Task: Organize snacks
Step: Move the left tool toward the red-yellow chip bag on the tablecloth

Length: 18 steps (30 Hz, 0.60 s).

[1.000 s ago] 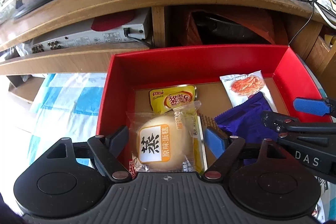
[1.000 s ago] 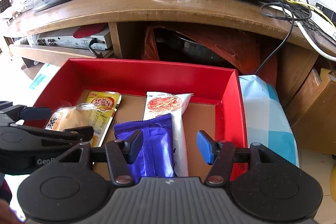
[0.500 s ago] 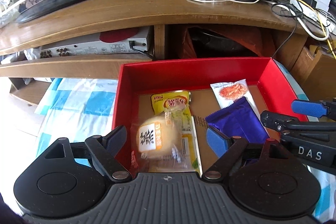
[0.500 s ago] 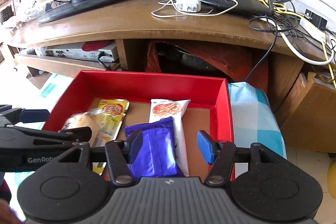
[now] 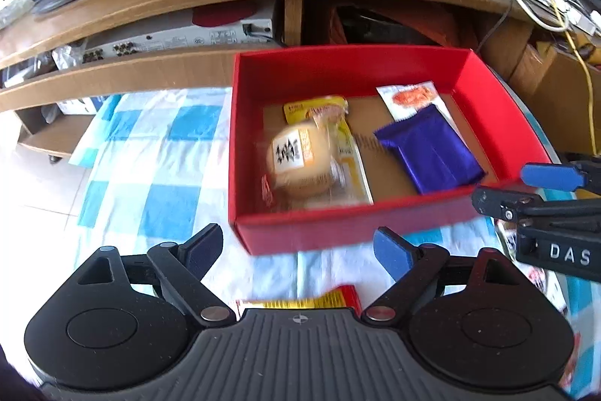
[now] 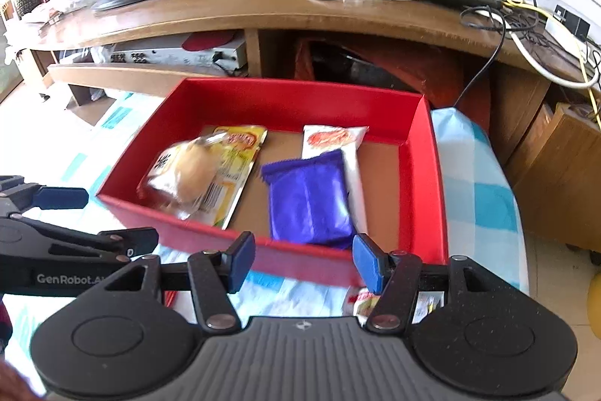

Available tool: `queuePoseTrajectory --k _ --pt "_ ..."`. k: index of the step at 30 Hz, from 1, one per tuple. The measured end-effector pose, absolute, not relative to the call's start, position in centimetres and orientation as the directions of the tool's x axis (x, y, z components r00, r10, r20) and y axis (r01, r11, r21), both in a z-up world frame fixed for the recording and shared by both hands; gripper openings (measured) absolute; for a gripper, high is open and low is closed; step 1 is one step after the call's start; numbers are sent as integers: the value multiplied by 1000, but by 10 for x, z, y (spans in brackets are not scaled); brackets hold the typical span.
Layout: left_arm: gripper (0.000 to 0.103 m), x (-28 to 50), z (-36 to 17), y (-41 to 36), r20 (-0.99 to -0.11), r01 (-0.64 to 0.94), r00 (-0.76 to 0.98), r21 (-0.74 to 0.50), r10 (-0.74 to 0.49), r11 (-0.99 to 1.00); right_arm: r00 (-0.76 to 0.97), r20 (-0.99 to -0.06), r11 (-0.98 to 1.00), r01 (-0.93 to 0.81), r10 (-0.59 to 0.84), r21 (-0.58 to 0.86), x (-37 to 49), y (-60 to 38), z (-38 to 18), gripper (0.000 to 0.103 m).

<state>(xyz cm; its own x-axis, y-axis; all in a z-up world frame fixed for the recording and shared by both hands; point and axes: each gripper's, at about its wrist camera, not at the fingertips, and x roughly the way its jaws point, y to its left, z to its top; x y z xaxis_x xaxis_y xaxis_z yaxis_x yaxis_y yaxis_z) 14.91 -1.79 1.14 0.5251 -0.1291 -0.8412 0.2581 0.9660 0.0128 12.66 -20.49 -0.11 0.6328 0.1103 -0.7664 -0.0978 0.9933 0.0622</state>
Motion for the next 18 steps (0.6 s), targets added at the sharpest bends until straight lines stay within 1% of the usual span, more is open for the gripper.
queuePoseTrajectory --k 4,7,14,18 --pt "93 142 8 -6 -848 318 476 -79 -232 945 621 -773 991 -106 134 87 113 -203 0 84" --pt "93 147 -5 -3 -859 365 424 -127 -286 922 614 -775 988 -116 149 99 102 -202 1 85" --pt "93 157 -32 -7 -882 471 354 -119 -311 874 571 -799 982 -125 189 143 88 -201 -8 86" --pt "93 159 -45 -1 -895 470 302 -160 -328 868 557 -807 981 -125 196 152 90 -202 -11 86"
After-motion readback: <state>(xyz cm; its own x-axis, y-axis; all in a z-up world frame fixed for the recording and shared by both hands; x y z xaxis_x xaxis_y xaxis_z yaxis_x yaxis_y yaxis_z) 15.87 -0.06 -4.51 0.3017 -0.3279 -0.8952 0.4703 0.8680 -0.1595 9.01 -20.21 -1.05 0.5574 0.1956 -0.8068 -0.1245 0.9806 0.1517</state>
